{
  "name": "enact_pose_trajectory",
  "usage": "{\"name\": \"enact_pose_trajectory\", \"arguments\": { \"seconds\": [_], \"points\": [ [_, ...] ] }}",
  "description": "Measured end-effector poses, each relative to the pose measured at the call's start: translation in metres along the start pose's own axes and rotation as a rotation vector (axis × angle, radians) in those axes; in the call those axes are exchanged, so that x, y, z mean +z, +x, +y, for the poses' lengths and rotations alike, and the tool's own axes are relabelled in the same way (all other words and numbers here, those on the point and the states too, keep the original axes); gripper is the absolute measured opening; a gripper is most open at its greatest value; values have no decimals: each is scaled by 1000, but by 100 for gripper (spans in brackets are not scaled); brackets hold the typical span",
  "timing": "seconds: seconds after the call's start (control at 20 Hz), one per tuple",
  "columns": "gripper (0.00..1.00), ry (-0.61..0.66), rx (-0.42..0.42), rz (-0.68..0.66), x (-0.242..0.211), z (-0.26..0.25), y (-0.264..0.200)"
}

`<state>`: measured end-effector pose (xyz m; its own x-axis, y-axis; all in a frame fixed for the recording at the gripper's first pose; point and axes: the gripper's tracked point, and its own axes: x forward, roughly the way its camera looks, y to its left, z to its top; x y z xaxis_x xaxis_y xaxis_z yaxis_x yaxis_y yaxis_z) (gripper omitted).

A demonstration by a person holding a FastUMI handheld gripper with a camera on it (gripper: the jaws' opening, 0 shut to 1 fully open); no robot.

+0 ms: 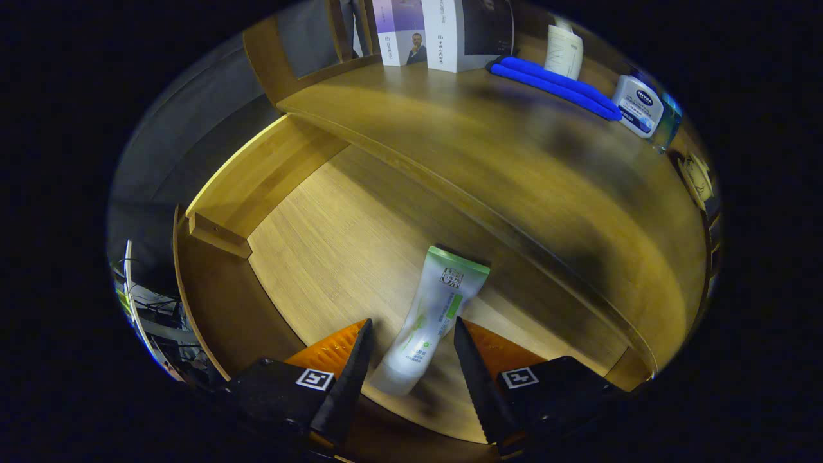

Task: Pull open the drawer, take out the items inside it, and place them on the countertop above the cabinet.

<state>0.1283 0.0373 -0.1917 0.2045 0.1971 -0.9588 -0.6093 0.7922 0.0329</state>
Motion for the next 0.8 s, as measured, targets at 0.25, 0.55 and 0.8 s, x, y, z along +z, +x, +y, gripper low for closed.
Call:
{"name": "enact_pose_trajectory", "arguments": {
  "seconds": [0.25,0.55,0.8],
  "points": [
    [28,1,13,26,-11,-6,27],
    [10,-82,9,-62,5,-10,2],
    [10,-103,-25,-123,15,-10,-11]
  ]
}}
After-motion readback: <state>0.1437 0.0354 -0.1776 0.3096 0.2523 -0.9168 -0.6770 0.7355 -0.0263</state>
